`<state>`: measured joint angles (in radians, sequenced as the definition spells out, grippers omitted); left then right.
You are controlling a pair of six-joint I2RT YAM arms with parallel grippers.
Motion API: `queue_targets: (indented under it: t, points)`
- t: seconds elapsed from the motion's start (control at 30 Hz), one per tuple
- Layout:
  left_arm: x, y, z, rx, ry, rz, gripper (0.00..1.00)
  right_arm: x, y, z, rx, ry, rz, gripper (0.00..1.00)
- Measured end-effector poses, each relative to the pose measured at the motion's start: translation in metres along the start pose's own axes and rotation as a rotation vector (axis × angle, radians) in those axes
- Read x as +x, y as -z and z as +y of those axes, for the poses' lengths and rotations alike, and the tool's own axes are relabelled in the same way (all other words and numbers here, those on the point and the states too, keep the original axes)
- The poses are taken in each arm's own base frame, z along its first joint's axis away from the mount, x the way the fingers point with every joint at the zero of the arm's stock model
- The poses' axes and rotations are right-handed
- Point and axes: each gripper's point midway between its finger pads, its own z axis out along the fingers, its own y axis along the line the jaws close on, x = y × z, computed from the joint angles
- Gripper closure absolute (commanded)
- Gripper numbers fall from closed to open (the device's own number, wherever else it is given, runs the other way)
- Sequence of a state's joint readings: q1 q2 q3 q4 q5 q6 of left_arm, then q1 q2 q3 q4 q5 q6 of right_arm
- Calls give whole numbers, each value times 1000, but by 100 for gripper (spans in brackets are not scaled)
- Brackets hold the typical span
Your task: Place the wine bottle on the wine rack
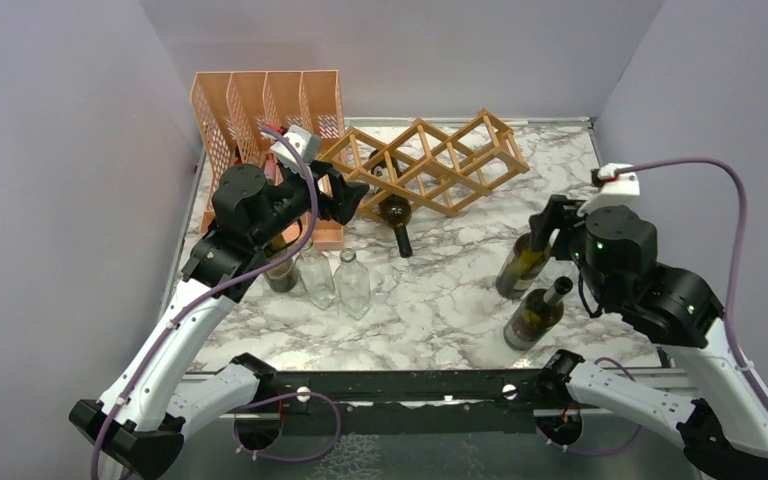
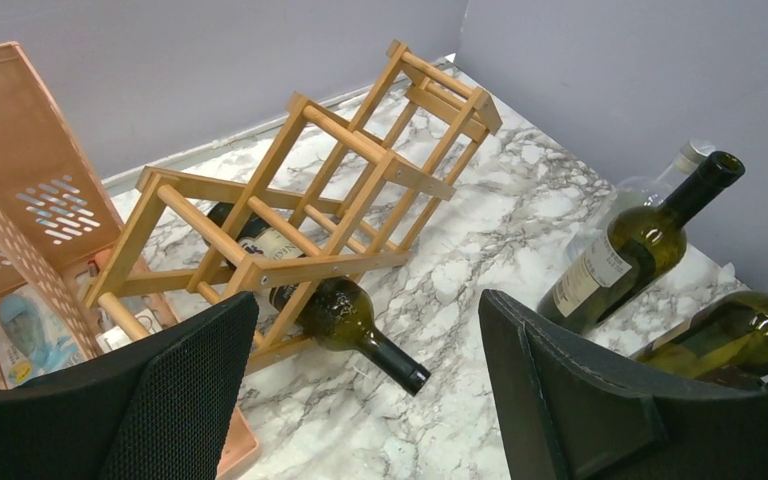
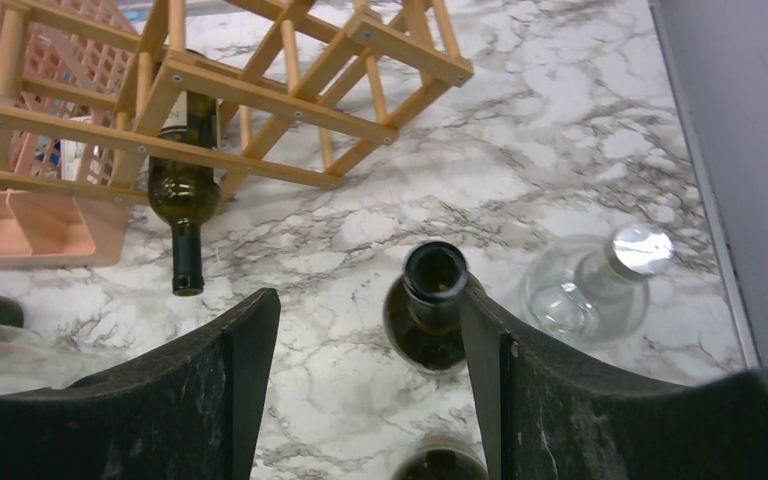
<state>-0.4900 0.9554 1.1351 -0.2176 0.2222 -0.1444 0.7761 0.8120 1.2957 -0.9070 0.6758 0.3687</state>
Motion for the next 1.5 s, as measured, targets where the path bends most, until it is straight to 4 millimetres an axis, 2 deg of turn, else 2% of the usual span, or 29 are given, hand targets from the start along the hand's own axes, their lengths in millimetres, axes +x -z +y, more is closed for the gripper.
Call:
queue_targets:
  t: [0.13, 0.37, 0.47, 0.67, 0.87, 1.13, 1.4, 1.5]
  points:
    - [1, -1, -4, 25, -1, -2, 13, 2, 16, -20, 44, -46, 1, 34]
    - [0, -4, -9, 55, 7, -12, 13, 28, 25, -33, 52, -56, 54, 34]
    - [0, -6, -11, 71, 16, -13, 13, 45, 28, -37, 40, -62, 78, 38]
    - [0, -12, -18, 110, 41, -16, 13, 54, 28, -37, 33, -81, 94, 47]
    - [-3, -13, -21, 129, 52, -27, 14, 55, 27, -35, 43, -127, 97, 46]
    - [-6, -13, -23, 136, 55, -38, 14, 72, 17, -35, 88, -149, 128, 48]
    - [-6, -15, -23, 137, 62, -39, 14, 85, 13, -35, 68, -177, 105, 58]
    - [-5, -17, -22, 136, 66, -34, 14, 86, 12, -33, 49, -179, 92, 66]
